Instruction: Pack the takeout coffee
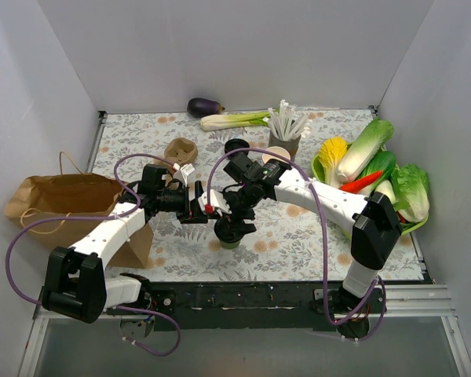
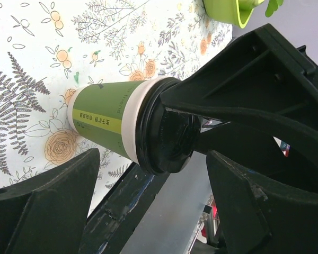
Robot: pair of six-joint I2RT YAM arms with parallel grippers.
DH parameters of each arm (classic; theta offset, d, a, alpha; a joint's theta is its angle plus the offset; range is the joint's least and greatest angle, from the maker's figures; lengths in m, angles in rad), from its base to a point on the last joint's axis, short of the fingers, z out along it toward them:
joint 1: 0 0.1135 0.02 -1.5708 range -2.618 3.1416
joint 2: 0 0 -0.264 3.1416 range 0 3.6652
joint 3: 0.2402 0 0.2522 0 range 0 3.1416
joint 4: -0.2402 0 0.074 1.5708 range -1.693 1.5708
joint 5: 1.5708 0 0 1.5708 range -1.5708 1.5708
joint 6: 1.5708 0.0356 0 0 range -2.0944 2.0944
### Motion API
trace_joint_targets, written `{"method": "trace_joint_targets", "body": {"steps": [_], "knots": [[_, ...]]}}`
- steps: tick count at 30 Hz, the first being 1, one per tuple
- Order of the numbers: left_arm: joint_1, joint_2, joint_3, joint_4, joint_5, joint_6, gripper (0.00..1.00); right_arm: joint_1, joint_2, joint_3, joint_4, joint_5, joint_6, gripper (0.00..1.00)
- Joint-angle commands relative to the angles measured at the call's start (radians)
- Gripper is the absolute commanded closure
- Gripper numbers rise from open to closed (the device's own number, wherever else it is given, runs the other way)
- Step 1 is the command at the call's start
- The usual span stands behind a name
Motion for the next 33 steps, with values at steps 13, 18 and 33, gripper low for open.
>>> {"method": "trace_joint_targets", "body": {"steps": [13,18,33], "knots": [[-0.002,-0.006,-0.025,0.02,0.042,-0.009,0.19,0.005,-0.032,0.016,0.018,0.004,0.027,0.2],[-0.001,-0.006,-0.027,0.027,0.053,-0.012,0.19,0.002,-0.031,0.022,0.015,0.003,0.024,0.2],[-0.004,-0.016,-0.056,0.056,0.09,-0.029,0.19,0.0,-0.02,0.022,-0.005,0.006,0.028,0.2]]}}
